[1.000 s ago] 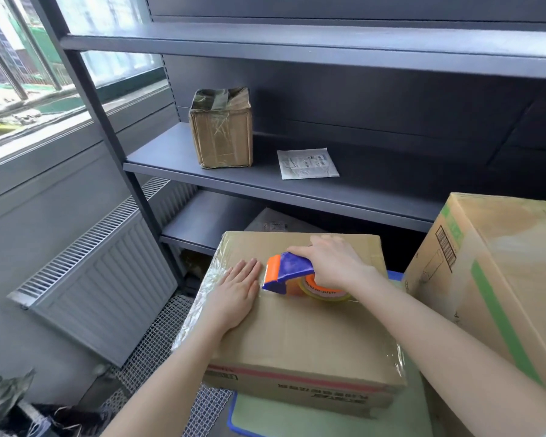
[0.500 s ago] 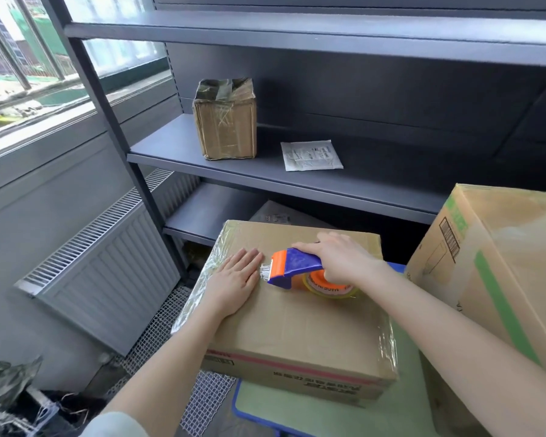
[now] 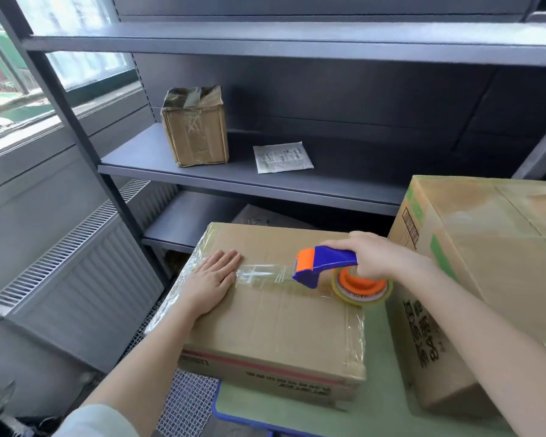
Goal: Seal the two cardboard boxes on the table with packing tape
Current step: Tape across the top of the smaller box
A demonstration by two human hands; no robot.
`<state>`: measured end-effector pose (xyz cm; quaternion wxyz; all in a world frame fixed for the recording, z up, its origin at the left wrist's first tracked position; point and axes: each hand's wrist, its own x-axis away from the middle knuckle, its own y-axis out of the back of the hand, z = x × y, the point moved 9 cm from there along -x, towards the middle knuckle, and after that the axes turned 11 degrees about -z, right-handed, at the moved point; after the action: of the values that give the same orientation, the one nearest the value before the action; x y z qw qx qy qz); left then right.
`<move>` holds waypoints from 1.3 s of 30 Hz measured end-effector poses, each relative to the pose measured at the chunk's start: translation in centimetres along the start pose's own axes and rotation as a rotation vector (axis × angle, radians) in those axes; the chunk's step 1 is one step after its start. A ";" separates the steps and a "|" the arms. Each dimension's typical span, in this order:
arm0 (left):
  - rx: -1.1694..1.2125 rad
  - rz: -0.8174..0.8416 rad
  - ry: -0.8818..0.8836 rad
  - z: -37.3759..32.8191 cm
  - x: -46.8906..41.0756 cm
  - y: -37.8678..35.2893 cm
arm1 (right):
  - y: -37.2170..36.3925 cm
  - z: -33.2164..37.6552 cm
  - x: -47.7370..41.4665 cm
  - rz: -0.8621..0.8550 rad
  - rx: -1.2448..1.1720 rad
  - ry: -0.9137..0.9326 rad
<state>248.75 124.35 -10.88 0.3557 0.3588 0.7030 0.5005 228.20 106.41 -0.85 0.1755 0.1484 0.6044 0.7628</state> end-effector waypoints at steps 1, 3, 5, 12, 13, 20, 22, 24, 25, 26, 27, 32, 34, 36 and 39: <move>-0.004 -0.007 -0.007 -0.2 0.0 0.0 | -0.2 -0.3 0.6 -0.001 -0.017 -0.002; -0.014 -0.011 -0.017 -0.5 -0.1 0.1 | -0.8 -0.5 1.5 -0.023 -0.052 -0.006; -0.014 -0.002 -0.003 -0.8 -0.2 0.2 | -1.0 -0.6 1.7 -0.056 -0.041 0.015; -0.097 0.042 0.062 -5.1 -1.4 -0.8 | -1.0 -1.0 1.7 -0.092 0.050 -0.005; -0.085 0.050 0.008 -6.5 -1.5 -1.1 | -1.0 -1.1 1.6 -0.095 0.054 -0.012; -0.114 0.014 -0.154 -11.2 -0.5 -2.5 | -0.5 -2.6 2.1 -0.099 0.099 -0.062; -0.111 -0.001 -0.175 -11.4 -0.3 -2.6 | -0.3 -2.9 2.3 -0.092 0.084 -0.075; -0.111 -0.003 -0.182 -11.0 -0.1 -2.6 | -0.3 -2.5 2.1 -0.085 0.075 -0.066; -0.113 -0.007 -0.186 -10.7 0.0 -2.5 | -0.3 -2.0 1.9 -0.082 0.073 -0.060; -0.115 -0.009 -0.187 -10.3 0.1 -2.3 | -0.3 -1.6 1.6 -0.081 0.070 -0.057; -0.119 -0.007 -0.189 -9.8 0.1 -2.2 | -0.2 -1.1 1.4 -0.080 0.065 -0.057; -0.130 0.018 -0.207 -6.1 -0.5 -1.2 | -0.5 2.2 0.3 -0.089 0.094 -0.044; -0.137 0.033 -0.210 -4.3 -0.6 -0.6 | -0.9 4.2 -0.6 -0.117 0.122 -0.023; -0.141 0.039 -0.204 -3.1 -0.7 -0.2 | -1.1 5.4 -1.4 -0.133 0.133 -0.010; -0.113 0.023 -0.207 -3.1 -0.7 0.1 | -1.2 5.4 -1.8 -0.111 0.135 -0.022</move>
<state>246.49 122.36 -9.98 0.4405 0.3960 0.6291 0.5034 232.32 110.54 -0.87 0.2137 0.1346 0.6597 0.7079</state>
